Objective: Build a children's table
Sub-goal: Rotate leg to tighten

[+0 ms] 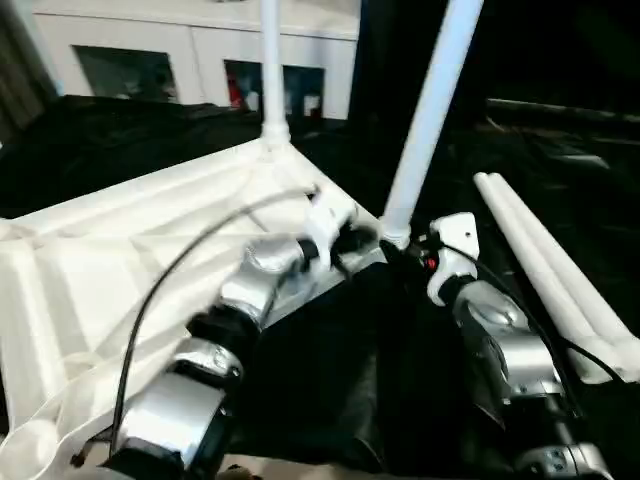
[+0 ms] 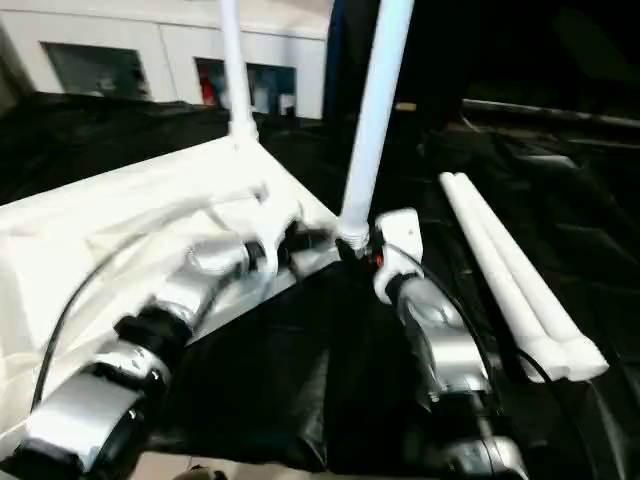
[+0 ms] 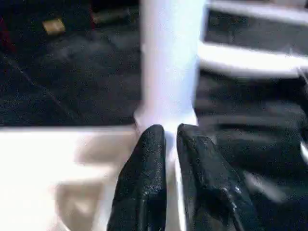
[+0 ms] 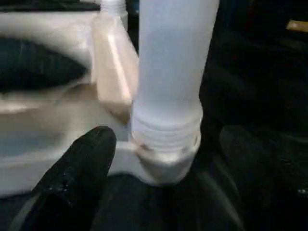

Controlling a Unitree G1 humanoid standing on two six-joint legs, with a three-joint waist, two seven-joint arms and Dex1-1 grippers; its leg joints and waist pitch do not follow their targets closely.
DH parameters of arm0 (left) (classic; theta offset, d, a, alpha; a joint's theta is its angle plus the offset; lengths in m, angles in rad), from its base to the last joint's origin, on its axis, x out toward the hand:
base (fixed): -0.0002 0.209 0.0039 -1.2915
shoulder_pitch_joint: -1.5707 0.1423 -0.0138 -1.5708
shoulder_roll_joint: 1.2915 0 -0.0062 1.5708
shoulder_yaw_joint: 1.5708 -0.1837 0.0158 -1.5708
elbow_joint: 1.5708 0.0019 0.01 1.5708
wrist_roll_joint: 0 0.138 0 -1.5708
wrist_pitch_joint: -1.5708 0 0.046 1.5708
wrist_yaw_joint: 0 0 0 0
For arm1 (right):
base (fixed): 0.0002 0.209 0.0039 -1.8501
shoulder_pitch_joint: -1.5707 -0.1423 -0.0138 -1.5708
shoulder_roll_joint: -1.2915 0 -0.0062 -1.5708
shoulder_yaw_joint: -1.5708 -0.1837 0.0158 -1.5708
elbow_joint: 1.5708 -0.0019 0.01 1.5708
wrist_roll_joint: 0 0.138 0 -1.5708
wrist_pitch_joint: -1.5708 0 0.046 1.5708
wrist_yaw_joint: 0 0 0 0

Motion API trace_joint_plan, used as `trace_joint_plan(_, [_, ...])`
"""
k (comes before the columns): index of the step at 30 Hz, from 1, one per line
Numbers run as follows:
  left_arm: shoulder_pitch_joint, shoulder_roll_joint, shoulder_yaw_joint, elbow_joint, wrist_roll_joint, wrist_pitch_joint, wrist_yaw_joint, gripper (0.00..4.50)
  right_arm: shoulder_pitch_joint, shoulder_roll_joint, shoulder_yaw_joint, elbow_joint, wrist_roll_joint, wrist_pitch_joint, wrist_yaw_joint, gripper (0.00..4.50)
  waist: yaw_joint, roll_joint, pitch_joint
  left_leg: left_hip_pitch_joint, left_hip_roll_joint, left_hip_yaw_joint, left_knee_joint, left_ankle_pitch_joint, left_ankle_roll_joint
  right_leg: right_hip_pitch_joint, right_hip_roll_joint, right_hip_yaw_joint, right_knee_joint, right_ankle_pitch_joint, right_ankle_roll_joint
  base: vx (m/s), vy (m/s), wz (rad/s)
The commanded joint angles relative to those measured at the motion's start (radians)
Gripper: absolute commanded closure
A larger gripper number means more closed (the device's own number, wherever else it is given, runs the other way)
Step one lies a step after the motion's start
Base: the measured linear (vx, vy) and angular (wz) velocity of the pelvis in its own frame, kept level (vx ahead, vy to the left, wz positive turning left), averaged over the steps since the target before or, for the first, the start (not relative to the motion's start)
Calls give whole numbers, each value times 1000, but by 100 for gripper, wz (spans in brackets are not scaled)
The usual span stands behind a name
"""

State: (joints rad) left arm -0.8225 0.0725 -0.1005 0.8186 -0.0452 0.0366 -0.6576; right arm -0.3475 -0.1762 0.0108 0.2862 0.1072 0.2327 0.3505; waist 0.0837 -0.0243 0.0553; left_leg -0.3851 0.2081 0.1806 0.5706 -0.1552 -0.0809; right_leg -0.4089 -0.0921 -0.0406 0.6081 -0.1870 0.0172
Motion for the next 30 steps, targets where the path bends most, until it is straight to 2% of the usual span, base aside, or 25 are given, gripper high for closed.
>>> trace_joint_plan(1, [-4,58,44,-49,-6,21,34,346,5,-9,9,-50,11,45,21,62,4,-14,-71,12,9,2,-58,-183,65,58,-36,23,-67,-112,-204,0,0,0])
trace_joint_plan(3, [3,102,68,-70,11,22,77,336,16,-10,17,-77,11,73,30,62,1,-12,-69,13,10,1,-58,-195,55,55,-35,24,-68,-135,-193,0,0,0])
trace_joint_plan(4, [19,153,97,-109,15,58,98,313,31,-11,28,-96,21,86,51,62,-2,-11,-71,16,11,1,-57,-192,48,54,-33,25,-64,-119,-189,0,0,0])
trace_joint_plan(6, [38,212,116,-139,33,80,124,308,46,-17,42,-117,28,99,66,62,-4,-5,-70,19,14,0,-59,-194,36,51,-31,25,-61,-101,-192,0,0,0])
trace_joint_plan(7, [48,246,126,-152,45,93,135,302,51,-20,48,-123,28,105,71,92,-6,-4,-69,19,13,0,-59,-192,33,50,-29,25,-60,-97,-191,0,0,0])
trace_joint_plan(8, [65,301,141,-177,68,120,151,291,57,-23,53,-128,30,115,77,99,-6,2,-70,22,13,0,-60,-191,24,47,-27,25,-59,-92,-193,0,0,0])
trace_joint_plan(9, [77,342,151,-196,83,142,158,279,60,-24,54,-131,32,123,81,102,-6,3,-71,24,15,-1,-59,-191,18,47,-27,25,-56,-81,-194,0,0,0])
trace_joint_plan(10, [82,355,153,-203,87,150,160,271,61,-24,54,-132,33,126,82,111,-9,2,-68,20,12,-1,-61,-190,10,48,-24,25,-55,-78,-189,0,0,0])
trace_joint_plan(11, [115,411,163,-258,102,191,137,269,64,-26,54,-131,27,134,78,125,-7,4,-69,25,14,-1,-62,-196,-2,46,-26,26,-55,-80,-190,0,0,0])
trace_joint_plan(12, [124,425,163,-272,103,204,129,323,64,-26,54,-131,25,136,78,140,-6,7,-69,26,16,-1,-62,-200,-8,45,-28,26,-55,-82,-193,0,0,0])
trace_joint_plan(14, [178,503,165,-351,116,283,87,307,64,-25,54,-132,19,150,79,147,-2,3,-65,31,15,3,-63,-220,-20,38,-24,28,-57,-99,-193,0,0,0])
trace_joint_plan(15, [207,541,164,-392,121,331,66,307,62,-27,58,-129,16,155,82,147,1,5,-66,32,18,1,-65,-228,-25,39,-29,28,-54,-104,-196,0,0,0])
trace_joint_plan(16, [243,585,161,-445,125,393,40,337,58,-31,64,-121,13,157,89,170,-1,5,-64,26,17,0,-68,-233,-30,41,-29,28,-53,-125,-191,0,0,0])
trace_joint_plan(17, [250,594,161,-454,127,404,38,363,56,-33,66,-117,11,158,89,181,-2,7,-62,28,16,0,-69,-249,-34,37,-27,28,-57,-150,-184,0,0,0])
trace_joint_plan(18, [259,607,161,-466,131,420,35,366,53,-34,69,-111,9,159,90,185,-3,6,-61,30,15,1,-68,-256,-37,35,-26,29,-59,-159,-182,0,0,0])
trace_joint_plan(19, [287,648,151,-496,150,467,24,363,44,-34,72,-91,3,155,88,200,-1,-1,-60,33,16,2,-69,-273,-41,32,-27,30,-61,-177,-181,0,0,0])
trace_joint_plan(20, [287,648,151,-496,150,467,24,363,44,-34,72,-91,3,155,88,200,-1,-1,-60,33,16,2,-69,-273,-41,32,-27,30,-61,-177,-181,0,0,0])
trace_joint_plan(21, [316,682,140,-514,165,499,11,386,35,-35,77,-79,0,162,90,213,1,2,-59,31,14,1,-70,-281,-43,32,-28,31,-64,-200,-175,0,0,0])
trace_joint_plan(22, [320,686,139,-517,167,504,10,408,34,-36,78,-77,-1,163,91,224,-2,3,-59,29,14,-2,-72,-293,-48,32,-29,31,-63,-214,-170,0,0,0])
trace_joint_plan(24, [349,696,136,-550,157,556,-1,410,21,-37,86,-58,-9,170,89,243,-1,-3,-59,31,14,-1,-72,-299,-52,30,-29,31,-64,-224,-164,0,0,0])
trace_joint_plan(25, [360,694,133,-561,147,578,-7,410,13,-37,90,-46,-14,172,87,243,-2,0,-59,29,14,-3,-74,-299,-55,31,-29,30,-63,-227,-165,0,0,0])
trace_joint_plan(26, [371,695,116,-558,154,579,-13,422,5,-35,93,-33,-18,181,83,251,0,1,-60,34,13,-2,-71,-307,-56,26,-28,31,-65,-226,-166,0,0,0])
trace_joint_plan(27, [376,698,105,-558,164,578,-15,438,2,-35,94,-27,-19,186,82,260,-1,1,-60,33,12,-2,-71,-307,-56,27,-27,31,-65,-222,-168,0,0,0])
trace_joint_plan(28, [380,694,102,-556,167,586,-11,447,-4,-34,96,-19,-24,188,77,269,0,-3,-62,30,11,-3,-71,-293,-55,31,-27,30,-63,-202,-169,0,0,0])
trace_joint_plan(30, [394,702,88,-550,185,593,-5,450,-15,-29,97,6,-30,190,67,294,1,-2,-64,28,11,-3,-70,-267,-54,33,-27,30,-59,-168,-172,0,0,0])
